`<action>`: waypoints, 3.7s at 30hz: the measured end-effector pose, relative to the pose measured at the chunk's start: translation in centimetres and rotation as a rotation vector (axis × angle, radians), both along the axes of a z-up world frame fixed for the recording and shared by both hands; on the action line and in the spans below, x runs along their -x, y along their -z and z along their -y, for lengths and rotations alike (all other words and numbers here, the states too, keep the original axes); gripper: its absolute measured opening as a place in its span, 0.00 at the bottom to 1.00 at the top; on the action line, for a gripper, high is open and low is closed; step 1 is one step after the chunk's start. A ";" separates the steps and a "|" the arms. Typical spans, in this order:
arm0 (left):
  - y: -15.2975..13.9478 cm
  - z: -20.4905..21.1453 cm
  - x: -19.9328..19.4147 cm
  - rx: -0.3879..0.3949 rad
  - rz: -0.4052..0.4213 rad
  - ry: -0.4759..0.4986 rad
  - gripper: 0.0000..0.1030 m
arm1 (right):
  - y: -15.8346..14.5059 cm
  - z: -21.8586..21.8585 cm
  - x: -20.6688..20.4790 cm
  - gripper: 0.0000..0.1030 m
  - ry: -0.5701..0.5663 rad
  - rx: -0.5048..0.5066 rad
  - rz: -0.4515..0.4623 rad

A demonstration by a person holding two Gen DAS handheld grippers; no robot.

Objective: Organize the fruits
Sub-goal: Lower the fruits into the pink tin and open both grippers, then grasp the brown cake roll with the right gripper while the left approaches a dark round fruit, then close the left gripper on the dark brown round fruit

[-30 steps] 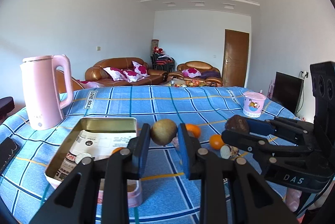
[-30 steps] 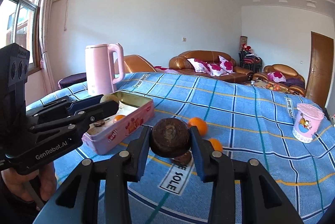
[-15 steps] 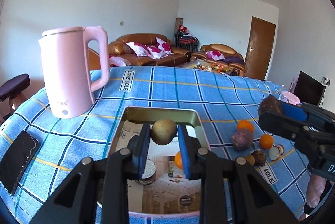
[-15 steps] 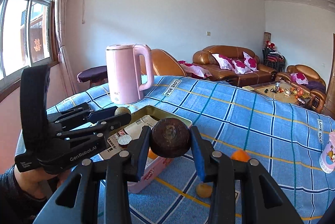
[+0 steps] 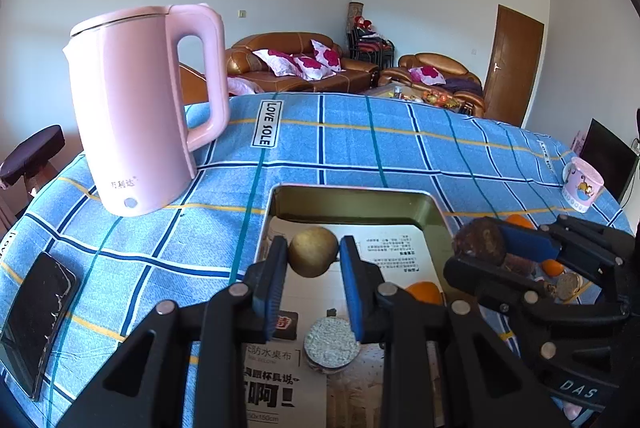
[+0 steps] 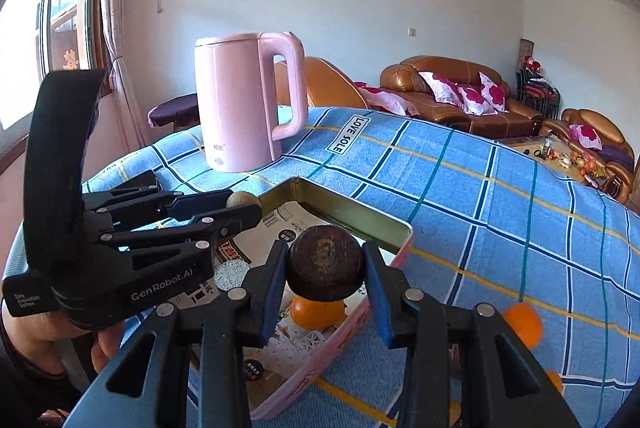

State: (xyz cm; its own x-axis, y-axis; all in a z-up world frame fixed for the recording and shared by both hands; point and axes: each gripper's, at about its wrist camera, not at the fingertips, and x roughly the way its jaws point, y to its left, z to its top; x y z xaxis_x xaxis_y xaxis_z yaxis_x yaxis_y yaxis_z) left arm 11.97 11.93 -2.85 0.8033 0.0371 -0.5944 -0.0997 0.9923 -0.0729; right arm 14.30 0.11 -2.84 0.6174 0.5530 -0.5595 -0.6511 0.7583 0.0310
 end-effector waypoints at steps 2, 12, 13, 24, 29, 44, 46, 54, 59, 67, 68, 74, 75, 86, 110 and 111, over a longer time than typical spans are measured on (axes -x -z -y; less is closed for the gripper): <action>0.3 -0.1 -0.1 0.000 -0.012 0.002 0.27 | 0.6 -0.3 -0.5 0.39 0.002 0.006 -0.015; 1.1 0.0 -0.8 -0.025 -0.046 -0.004 0.27 | 2.7 -1.9 -1.6 0.39 0.005 0.038 -0.058; 1.3 0.0 -0.9 -0.026 -0.050 -0.003 0.27 | 2.8 -2.0 -1.6 0.39 0.005 0.043 -0.058; 1.8 0.6 -0.7 -0.057 -0.059 -0.013 0.28 | 3.1 -2.0 -1.8 0.39 0.014 0.037 -0.060; 1.6 0.6 -0.1 -0.076 -0.053 -0.039 0.34 | 3.1 -2.0 -1.7 0.40 0.015 0.027 -0.067; -0.5 2.7 3.2 -0.036 0.054 -0.029 0.65 | 1.6 2.0 0.5 0.58 0.070 -0.023 -0.022; -0.8 3.5 3.5 -0.019 0.067 -0.012 0.67 | 1.4 3.0 0.7 0.58 0.091 -0.027 -0.022; -1.4 7.6 4.4 0.006 0.108 0.058 0.76 | 0.8 9.5 2.9 0.59 0.191 -0.032 0.010; -0.7 10.2 4.3 0.002 0.092 0.112 0.76 | 1.4 14.8 3.8 0.60 0.322 -0.016 0.008; 0.2 13.3 3.8 -0.013 0.065 0.161 0.76 | 3.3 19.5 3.6 0.61 0.449 0.002 -0.057; 0.2 13.7 3.8 -0.018 0.062 0.168 0.76 | 3.6 19.8 3.4 0.61 0.456 0.001 -0.067; 0.8 15.6 3.2 -0.040 0.044 0.201 0.76 | 4.4 20.4 2.6 0.61 0.450 -0.010 -0.114; 0.9 15.7 3.1 -0.043 0.040 0.204 0.76 | 4.5 20.5 2.4 0.61 0.447 -0.012 -0.124; 1.1 16.7 2.3 -0.055 0.023 0.224 0.76 | 5.4 19.9 0.6 0.60 0.407 -0.010 -0.240; 3.1 23.0 -0.6 -0.103 -0.138 0.413 0.51 | 3.5 22.2 0.7 0.32 0.544 0.052 -0.101; 3.1 23.2 -0.7 -0.111 -0.139 0.409 0.51 | 3.5 22.1 0.8 0.32 0.543 0.053 -0.097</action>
